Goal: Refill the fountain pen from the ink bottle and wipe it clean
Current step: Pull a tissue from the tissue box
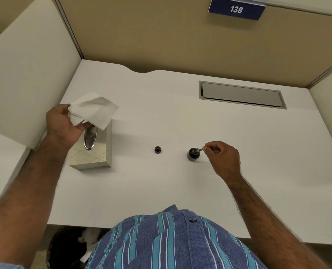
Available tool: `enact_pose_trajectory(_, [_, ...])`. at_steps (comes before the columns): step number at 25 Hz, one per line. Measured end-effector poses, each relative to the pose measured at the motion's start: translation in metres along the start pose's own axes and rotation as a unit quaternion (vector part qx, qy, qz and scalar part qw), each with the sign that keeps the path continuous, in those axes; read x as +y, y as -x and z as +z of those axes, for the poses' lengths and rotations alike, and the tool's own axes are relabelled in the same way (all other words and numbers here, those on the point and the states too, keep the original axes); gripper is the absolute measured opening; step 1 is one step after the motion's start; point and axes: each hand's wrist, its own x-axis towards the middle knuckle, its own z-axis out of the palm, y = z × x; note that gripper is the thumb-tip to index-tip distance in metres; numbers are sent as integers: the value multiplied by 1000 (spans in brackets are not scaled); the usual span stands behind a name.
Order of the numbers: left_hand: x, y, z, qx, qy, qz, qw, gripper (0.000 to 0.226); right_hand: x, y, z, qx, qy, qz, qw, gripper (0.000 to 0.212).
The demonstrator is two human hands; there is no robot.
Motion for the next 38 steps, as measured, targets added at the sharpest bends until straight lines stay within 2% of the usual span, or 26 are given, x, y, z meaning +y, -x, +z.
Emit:
enact_pose_trajectory(2, [-14,8,10,-9,24,-29,999,38,0,0,0,0,-2,-1,1000,8])
enact_pose_trajectory(4, [-34,10,17,-4,7,-56,998,17,0,-1,0,-2,-3,-1,1000,8])
enact_pose_trajectory(7, [-63,13,26,-12,-28,-90,996,26,2,-1,0,-3,-4,0,1000,8])
enact_pose_trajectory(10, [-94,17,34,-29,-98,-101,990,22,3,0,-1,-5,-3,-3,1000,9])
enact_pose_trajectory(14, [-131,22,36,-86,-212,-124,966,27,3,0,-1,-1,4,-4,1000,7])
enact_pose_trajectory(19, [-166,30,35,-99,-314,-143,934,28,5,0,-2,-3,5,-4,1000,7])
enact_pose_trajectory(23, [-187,31,27,-135,-487,-61,861,19,7,1,-2,-4,-2,-5,1000,8])
enact_pose_trajectory(28, [-194,32,17,-166,-589,31,790,8,9,1,-3,-6,-5,-1,1000,8])
enact_pose_trajectory(31, [-200,35,14,-188,-640,64,743,36,10,1,-2,-4,-3,-5,1000,8])
enact_pose_trajectory(33, [-204,36,12,-188,-649,83,733,41,10,2,-1,-1,-4,-7,1000,7])
enact_pose_trajectory(38, [-209,38,17,-176,-632,122,744,21,11,3,-1,1,2,-7,1000,7])
